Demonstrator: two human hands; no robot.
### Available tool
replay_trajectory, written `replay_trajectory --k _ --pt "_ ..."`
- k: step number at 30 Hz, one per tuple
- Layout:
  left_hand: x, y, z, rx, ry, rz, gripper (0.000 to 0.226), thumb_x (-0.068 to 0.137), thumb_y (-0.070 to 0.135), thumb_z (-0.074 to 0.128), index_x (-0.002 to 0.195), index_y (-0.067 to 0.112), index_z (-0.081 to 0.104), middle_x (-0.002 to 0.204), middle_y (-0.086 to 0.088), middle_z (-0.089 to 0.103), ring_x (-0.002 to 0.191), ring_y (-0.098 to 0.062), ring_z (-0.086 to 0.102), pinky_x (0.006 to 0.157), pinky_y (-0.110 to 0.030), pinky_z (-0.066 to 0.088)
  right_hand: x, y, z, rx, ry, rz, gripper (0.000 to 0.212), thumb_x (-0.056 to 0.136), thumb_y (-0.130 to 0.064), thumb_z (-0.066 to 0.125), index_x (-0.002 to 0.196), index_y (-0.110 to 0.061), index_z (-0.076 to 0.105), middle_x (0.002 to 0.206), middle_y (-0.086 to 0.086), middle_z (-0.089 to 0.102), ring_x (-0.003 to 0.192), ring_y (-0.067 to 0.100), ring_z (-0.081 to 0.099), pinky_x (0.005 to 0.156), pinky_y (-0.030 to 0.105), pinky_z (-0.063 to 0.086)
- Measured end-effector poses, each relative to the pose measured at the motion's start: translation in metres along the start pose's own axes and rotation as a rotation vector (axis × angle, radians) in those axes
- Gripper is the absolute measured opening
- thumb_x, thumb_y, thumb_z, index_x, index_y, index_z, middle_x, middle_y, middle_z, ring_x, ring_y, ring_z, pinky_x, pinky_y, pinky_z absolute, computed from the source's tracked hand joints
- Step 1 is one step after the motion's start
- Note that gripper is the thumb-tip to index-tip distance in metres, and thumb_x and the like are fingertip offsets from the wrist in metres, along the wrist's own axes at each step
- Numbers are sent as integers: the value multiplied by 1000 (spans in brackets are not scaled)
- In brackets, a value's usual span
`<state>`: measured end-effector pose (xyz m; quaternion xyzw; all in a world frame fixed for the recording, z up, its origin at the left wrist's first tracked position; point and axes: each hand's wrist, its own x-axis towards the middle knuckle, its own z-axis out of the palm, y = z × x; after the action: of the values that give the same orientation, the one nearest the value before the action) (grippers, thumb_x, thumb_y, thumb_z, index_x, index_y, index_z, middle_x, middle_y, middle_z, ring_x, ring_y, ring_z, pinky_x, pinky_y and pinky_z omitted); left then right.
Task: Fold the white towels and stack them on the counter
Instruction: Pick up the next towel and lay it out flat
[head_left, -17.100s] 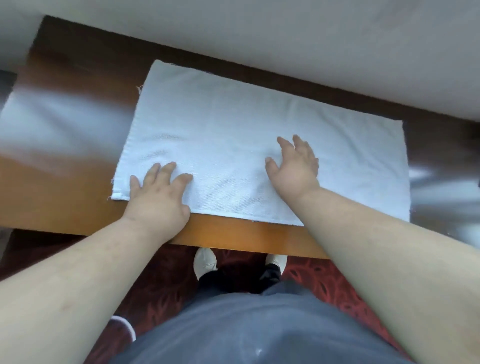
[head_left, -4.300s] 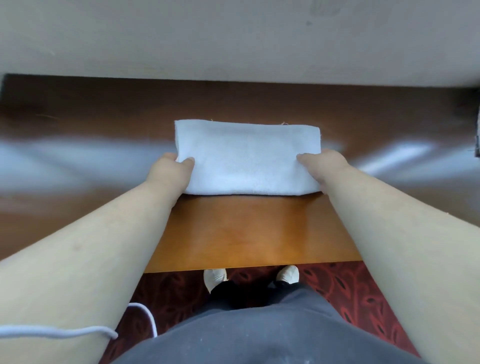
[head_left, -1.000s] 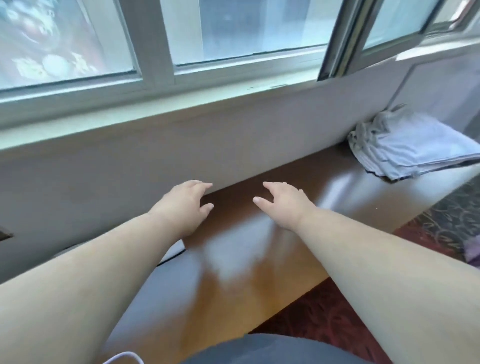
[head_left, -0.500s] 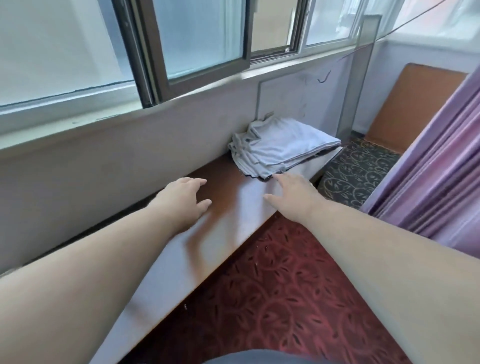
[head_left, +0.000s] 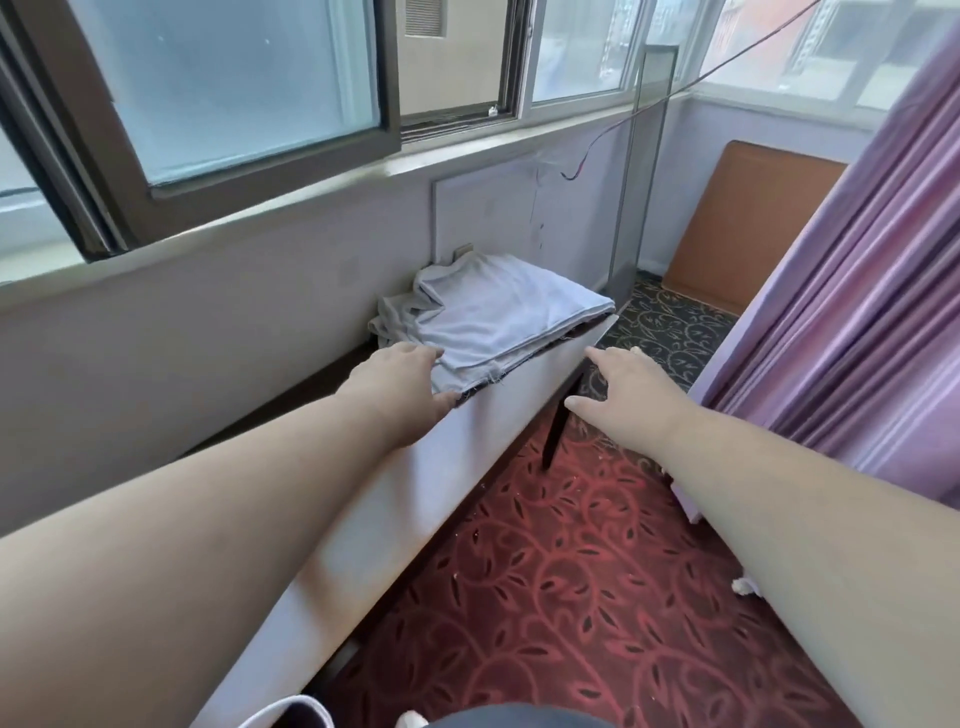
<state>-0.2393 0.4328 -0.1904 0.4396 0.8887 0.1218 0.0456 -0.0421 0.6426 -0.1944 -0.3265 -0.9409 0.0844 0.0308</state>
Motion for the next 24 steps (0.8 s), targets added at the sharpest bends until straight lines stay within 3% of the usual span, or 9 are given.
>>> replay_trajectory --k 3,7,11,16,24 --pt "63 9 7 -3 -9 20 73 86 62 52 149 27 36 153 -1 38 139 -25 36 110 -43 36 45 19 -8 45 16 22 83 89 -59 55 156 -20 25 158 5 35 148 28 22 119 45 25" --pt "132 16 10 41 -59 38 72 87 62 50 148 27 36 150 -2 40 137 -27 37 108 -44 37 96 32 -14 110 29 40 72 89 -54 59 149 -22 36 148 7 46 136 27 39 112 41 35" --pt "189 20 15 76 -100 25 71 89 59 51 150 27 34 153 -3 37 139 -26 35 112 -45 33 143 52 -9 136 24 60 76 91 -52 59 153 -16 32 155 6 38 145 28 28 117 38 24" --pt "240 31 43 87 -134 -42 69 92 56 51 150 26 32 155 -1 33 141 -25 32 111 -44 33 208 89 14 178 -26 46 80 91 -53 60 155 -16 29 157 7 36 144 27 30 118 39 26" --pt "314 57 82 63 -150 -284 69 92 56 49 151 24 30 156 -2 32 142 -23 30 112 -44 33 342 156 27 70 -162 -176 80 92 -56 56 155 -17 28 156 5 37 145 25 27 119 40 23"
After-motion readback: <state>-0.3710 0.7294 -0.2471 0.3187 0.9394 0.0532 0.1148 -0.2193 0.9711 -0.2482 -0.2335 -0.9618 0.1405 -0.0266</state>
